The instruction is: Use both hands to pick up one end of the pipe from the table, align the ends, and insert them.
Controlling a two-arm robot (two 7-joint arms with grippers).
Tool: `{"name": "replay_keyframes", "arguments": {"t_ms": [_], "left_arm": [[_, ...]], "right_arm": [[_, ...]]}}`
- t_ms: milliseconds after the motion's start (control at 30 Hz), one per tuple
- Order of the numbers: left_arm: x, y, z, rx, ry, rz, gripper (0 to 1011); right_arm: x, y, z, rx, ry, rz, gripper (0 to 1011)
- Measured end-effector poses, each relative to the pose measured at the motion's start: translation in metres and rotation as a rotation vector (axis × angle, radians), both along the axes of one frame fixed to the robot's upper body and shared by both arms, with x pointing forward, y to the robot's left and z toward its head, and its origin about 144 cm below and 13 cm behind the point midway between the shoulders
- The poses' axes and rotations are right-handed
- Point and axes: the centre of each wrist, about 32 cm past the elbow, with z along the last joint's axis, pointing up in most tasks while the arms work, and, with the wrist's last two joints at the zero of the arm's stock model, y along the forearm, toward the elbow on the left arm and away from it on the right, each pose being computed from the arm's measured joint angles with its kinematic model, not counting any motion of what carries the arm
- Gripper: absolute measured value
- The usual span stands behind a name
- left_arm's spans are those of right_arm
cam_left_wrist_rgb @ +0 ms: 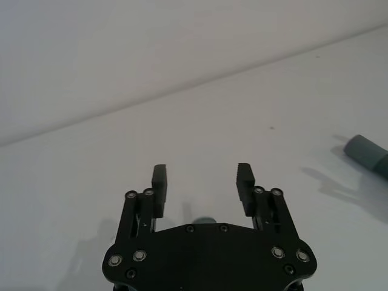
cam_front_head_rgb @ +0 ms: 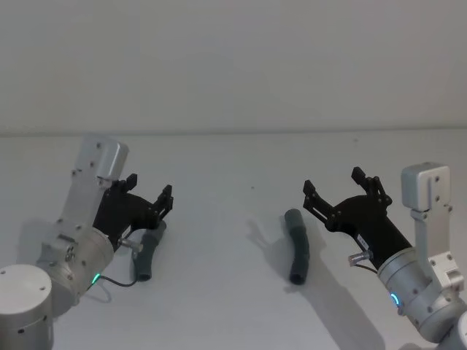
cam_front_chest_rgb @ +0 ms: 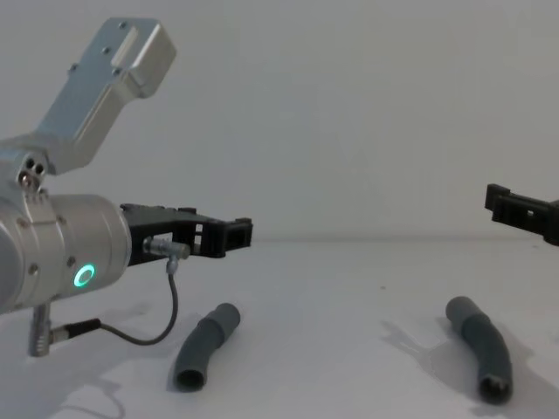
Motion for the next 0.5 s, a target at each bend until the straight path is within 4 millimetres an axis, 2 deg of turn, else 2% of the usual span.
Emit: {"name": "replay_keyframes", "arguments": {"t_ms": [67, 100, 200, 233, 433, 500], "left_arm": [[-0.003, -0.002, 0.005, 0.004, 0.015, -0.002, 669], [-0.006, -0.003, 0.008, 0.007, 0.026, -0.003, 731], [-0.010, -0.005, 0.013, 0.012, 0.046, -0.005, 786], [-0.012, -0.006, 0.015, 0.014, 0.052, -0.005, 838], [-0.022, -0.010, 0.022, 0.025, 0.109, -0.003, 999], [-0.025, -0.011, 0.023, 0.029, 0.132, 0.003, 1001]], "right_arm": [[0.000, 0.000, 0.000, 0.000, 0.000, 0.000, 1002], [0.000, 0.000, 0.000, 0.000, 0.000, 0.000, 1002], [0.000, 0.000, 0.000, 0.000, 0.000, 0.000, 1002], [0.000, 0.000, 0.000, 0.000, 0.000, 0.000, 1002], [0.000, 0.000, 0.000, 0.000, 0.000, 0.000, 1002], [0.000, 0.000, 0.000, 0.000, 0.000, 0.000, 1002]]}}
